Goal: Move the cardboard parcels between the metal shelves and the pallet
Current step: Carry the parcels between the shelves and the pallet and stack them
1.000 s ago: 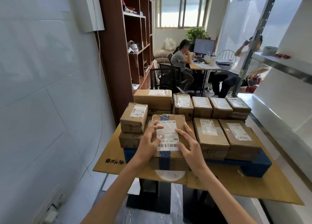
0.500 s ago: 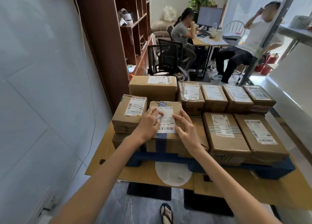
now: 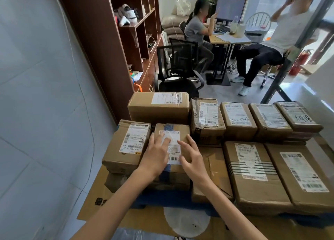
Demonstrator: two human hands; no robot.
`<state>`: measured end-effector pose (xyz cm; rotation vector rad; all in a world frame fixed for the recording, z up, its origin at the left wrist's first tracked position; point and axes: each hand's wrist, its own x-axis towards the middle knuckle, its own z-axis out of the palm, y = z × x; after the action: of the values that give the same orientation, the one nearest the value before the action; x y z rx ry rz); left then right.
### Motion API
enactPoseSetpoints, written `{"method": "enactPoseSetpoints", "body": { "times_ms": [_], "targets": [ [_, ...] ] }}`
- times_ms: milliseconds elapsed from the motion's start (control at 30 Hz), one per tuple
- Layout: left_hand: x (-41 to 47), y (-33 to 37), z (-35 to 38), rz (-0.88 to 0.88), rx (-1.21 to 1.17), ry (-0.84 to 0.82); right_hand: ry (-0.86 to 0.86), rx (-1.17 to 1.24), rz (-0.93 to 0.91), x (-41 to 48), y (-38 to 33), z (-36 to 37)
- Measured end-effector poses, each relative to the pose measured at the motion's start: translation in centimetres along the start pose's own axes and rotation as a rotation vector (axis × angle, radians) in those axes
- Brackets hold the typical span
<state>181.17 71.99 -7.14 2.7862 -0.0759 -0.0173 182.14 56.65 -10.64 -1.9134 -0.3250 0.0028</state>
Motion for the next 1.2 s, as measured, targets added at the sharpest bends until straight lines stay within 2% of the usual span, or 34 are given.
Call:
{"method": "enactPoseSetpoints", "body": {
  "times_ms": [100, 200, 267, 400, 533, 700, 833, 1033, 1133, 1200],
  "targets": [
    [0.4, -0.1, 0.0, -0.021, 0.059, 0.001, -0.011, -0.048, -0.024, 0.5, 0.7, 0.6],
    [0.6, -0.5, -0.5, 0.047, 0.216, 0.045, -0.034, -0.078, -0.044, 0.7, 0.9, 0.8],
    [0.8, -1.1, -1.1, 0.065, 0.240, 0.039, -0.039, -0.087, -0.057, 1.0, 0.7, 0.9],
    [1.2, -2.1, -2.4, 0.104, 0.158, -0.016, -0.026, -0.135, -0.047, 1.0, 0.1, 1.1],
    [1.8, -2.5, -4.5, 0.222, 0.051, -0.054, 0.046, -0.229, -0.047, 0.1, -0.9, 0.1],
    [2.8, -1.0, -6.3, 0.450, -0.079, -0.089, 0.358, -0.298, 0.040, -2.0, -3.0, -2.6],
    [2.1, 3.0, -5.9, 0.623, -0.154, -0.122, 0.600, -0.363, 0.104, -7.2, -4.1, -5.0],
    [-2.4, 14.5, -4.8, 0.971, -0.269, -0.279, 0.965, -0.471, 0.360, -20.5, -7.6, -8.0],
    [-7.7, 20.4, -4.8, 1.121, -0.310, -0.385, 1.177, -0.533, 0.486, -29.4, -10.6, -8.7],
    [-11.8, 23.8, -4.8, 1.283, -0.322, -0.439, 1.325, -0.587, 0.535, -35.7, -12.8, -8.5]
  ]
}}
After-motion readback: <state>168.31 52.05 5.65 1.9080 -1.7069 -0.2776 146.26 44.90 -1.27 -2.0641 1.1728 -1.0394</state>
